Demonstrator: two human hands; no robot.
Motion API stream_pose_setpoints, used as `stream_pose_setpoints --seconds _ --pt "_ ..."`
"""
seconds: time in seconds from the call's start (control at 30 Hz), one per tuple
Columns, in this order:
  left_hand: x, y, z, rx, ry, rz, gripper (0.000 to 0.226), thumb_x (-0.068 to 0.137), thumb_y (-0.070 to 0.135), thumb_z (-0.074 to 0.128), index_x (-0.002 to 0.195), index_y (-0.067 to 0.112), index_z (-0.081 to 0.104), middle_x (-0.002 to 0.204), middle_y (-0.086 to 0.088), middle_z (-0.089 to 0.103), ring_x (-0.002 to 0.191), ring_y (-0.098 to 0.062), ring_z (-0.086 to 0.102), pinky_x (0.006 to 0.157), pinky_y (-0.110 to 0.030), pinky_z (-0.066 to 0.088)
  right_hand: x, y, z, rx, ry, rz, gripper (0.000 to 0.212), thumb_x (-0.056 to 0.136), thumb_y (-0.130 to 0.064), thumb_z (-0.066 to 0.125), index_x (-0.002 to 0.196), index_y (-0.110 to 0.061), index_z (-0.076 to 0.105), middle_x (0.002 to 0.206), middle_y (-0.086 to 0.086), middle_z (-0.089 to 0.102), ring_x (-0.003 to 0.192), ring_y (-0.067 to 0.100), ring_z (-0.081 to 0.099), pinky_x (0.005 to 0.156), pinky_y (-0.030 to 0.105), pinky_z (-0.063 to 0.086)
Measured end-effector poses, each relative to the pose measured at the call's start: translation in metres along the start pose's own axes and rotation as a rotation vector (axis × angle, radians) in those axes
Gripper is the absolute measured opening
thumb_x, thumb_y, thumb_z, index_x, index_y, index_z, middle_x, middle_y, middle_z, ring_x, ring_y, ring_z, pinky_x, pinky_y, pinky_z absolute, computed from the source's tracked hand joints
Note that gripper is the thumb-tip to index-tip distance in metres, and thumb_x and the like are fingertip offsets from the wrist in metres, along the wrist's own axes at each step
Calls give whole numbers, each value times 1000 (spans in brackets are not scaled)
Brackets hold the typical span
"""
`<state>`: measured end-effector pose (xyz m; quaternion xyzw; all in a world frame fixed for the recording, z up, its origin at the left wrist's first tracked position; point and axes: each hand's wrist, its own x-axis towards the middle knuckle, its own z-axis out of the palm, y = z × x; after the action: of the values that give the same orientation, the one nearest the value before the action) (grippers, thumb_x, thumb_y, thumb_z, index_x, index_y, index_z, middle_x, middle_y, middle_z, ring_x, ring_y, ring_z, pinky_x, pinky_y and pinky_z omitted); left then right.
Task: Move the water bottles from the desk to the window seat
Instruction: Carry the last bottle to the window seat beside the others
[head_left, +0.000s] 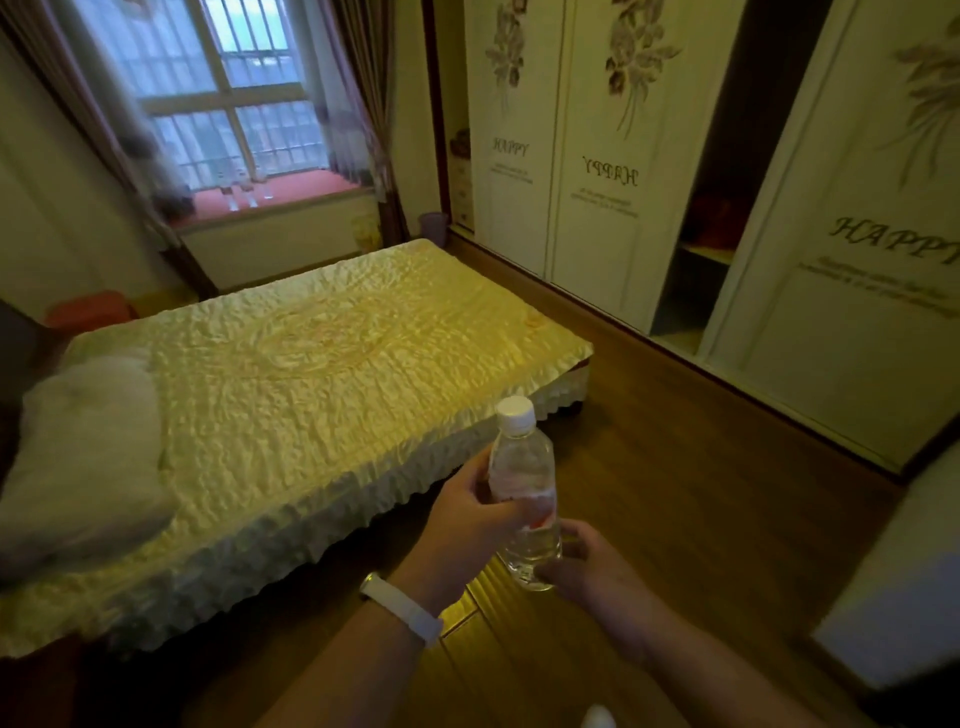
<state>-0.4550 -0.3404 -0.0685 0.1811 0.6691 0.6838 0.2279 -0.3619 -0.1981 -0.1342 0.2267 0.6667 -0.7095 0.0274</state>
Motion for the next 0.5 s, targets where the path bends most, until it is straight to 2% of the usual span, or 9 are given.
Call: stream_pose_setpoints --seconds 0.07,0.17,0.3,0.4,0.5 --pt "31 -3 13 10 -24 -16 50 65 25 87 111 35 71 108 1 76 101 -20 72 87 -42 58 23 -4 -21 15 5 4 60 57 -27 78 114 -27 61 107 2 73 96 17 71 78 32 51" --pt "81 -3 36 46 -34 -24 42 70 16 85 105 37 72 105 1 77 99 -20 73 85 -40 58 65 -11 -53 28 10 2 57 60 -22 76 115 -24 60 108 3 73 97 18 70 75 28 49" --pt "152 8 72 61 -54 -44 40 74 10 83 105 34 73 104 -2 77 98 -22 73 83 -40 58 122 -32 -104 47 2 25 44 77 0 73 112 -22 58 104 4 72 83 10 69 61 19 47" --pt "203 22 102 60 -79 -31 40 76 2 81 101 32 74 102 -4 77 94 -21 74 76 -30 58 156 -53 -147 51 32 21 47 72 -6 77 112 -23 59 106 6 71 87 15 68 66 25 47" --pt "250 32 129 43 -95 -2 43 72 3 82 110 20 71 104 -8 77 97 -24 73 79 -32 58 189 -77 -188 33 54 -5 48 70 -8 78 111 -25 59 109 10 68 88 19 65 66 27 45"
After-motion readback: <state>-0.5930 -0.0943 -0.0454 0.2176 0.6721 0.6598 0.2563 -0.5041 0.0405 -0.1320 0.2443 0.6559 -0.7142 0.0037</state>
